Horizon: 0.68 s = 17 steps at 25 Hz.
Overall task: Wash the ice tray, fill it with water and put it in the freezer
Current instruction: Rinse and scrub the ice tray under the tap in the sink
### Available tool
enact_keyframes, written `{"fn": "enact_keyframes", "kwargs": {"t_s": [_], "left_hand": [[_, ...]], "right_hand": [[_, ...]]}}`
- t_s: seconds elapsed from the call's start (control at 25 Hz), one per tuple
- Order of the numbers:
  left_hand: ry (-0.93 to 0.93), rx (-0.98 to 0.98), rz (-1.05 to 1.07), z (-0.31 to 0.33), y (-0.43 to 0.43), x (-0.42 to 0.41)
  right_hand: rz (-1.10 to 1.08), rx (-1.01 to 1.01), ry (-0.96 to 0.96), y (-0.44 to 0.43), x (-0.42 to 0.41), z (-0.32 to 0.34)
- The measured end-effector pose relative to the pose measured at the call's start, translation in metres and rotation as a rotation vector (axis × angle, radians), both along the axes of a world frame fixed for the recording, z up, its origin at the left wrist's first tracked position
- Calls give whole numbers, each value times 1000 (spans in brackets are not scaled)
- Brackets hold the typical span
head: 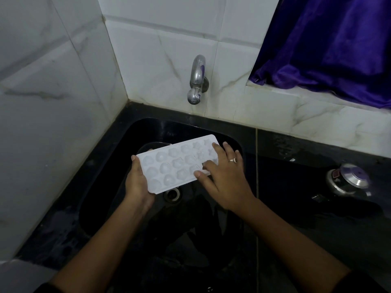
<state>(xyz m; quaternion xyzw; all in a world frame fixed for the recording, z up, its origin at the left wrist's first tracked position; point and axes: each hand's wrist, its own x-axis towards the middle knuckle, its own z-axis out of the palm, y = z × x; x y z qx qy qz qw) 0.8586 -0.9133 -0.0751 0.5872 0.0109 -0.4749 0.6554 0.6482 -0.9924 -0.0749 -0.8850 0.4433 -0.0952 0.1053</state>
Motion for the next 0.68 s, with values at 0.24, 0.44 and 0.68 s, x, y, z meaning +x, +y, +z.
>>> {"fn": "enact_keyframes", "kwargs": {"t_s": [0.24, 0.44, 0.68], "left_hand": [[3, -2, 11, -1, 7, -1], [-6, -21, 27, -3, 10, -1], [-5, -7, 2, -8, 8, -8]], "right_hand": [[62, 5, -1, -5, -11, 2], [126, 18, 52, 4, -10, -5], [42, 21, 34, 8, -3, -4]]}}
